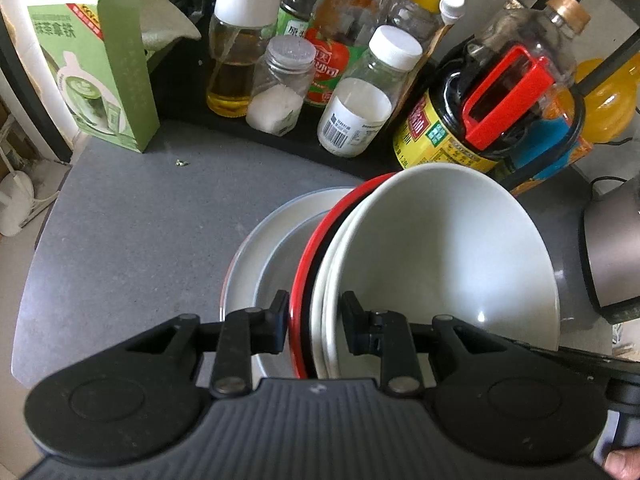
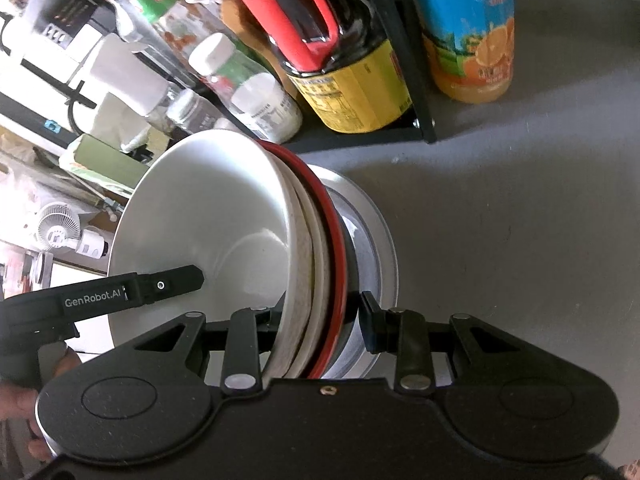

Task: Organize plates and bowls
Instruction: 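Carry the bowl stack with both tools and lower it onto the plates, then open both tools and pull them back from the stacked dishes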

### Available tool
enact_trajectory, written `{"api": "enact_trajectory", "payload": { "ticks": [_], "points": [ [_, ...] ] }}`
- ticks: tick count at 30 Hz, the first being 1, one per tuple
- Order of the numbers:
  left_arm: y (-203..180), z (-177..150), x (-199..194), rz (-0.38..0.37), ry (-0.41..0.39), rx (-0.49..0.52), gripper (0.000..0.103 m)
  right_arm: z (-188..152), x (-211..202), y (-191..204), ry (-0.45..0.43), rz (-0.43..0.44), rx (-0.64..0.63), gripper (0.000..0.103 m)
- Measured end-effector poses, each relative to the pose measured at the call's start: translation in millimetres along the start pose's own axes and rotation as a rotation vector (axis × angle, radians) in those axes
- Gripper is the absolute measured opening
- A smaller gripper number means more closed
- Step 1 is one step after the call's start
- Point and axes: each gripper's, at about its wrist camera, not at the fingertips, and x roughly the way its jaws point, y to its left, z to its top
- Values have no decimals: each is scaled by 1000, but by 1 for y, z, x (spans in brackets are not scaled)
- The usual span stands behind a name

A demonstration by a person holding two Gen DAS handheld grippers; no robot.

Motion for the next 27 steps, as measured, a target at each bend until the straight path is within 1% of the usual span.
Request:
{"api": "enact_trajectory", "payload": {
  "ticks": [5,8,10,11,13,14,16,18,20,21,22,23,24,25,26,27],
  "points": [
    [2,2,8,2,18,-9,26,-1,9,0,34,-7,10,32],
    [0,1,9,21,2,2,26,-3,13,1,51,-1,2,33],
    [-1,2,10,25,1,-1,26,-1,13,3,50,-1,-15,36],
    [1,1,12,17,8,-15,26,-1,12,4,48,-6,-18,37],
    [6,2,14,0,20,-43,26,0,11,7,47,-11,-33,42],
    [7,1,15,-7,20,-53,26,0,12,8,49,-11,-35,43],
    [8,0,12,-19,5,-66,27,-1,9,10,41,-5,-28,48],
    [8,-1,4,-45,-38,-68,33,-2,5,13,24,-13,-35,49],
    [6,-2,-4,-63,-74,-41,40,-4,-2,16,-1,-11,-42,53],
    [5,-1,-8,-65,-90,-24,43,-5,-7,18,-17,-4,-46,58],
    [3,-1,-13,-64,-110,-6,51,-5,-12,21,-35,-2,-55,64],
    [2,0,-18,-61,-128,12,60,-7,-18,24,-53,-6,-66,66],
    [0,0,-23,-58,-145,28,63,-7,-23,26,-70,-12,-74,72],
    [0,1,-27,-56,-160,39,69,-9,-29,28,-92,-21,-79,80],
    [-1,1,-31,-56,-177,46,74,-9,-33,28,-110,-23,-79,82],
    [-1,0,-34,-52,-194,50,76,-11,-38,28,-129,-23,-76,83]
  ]
}}
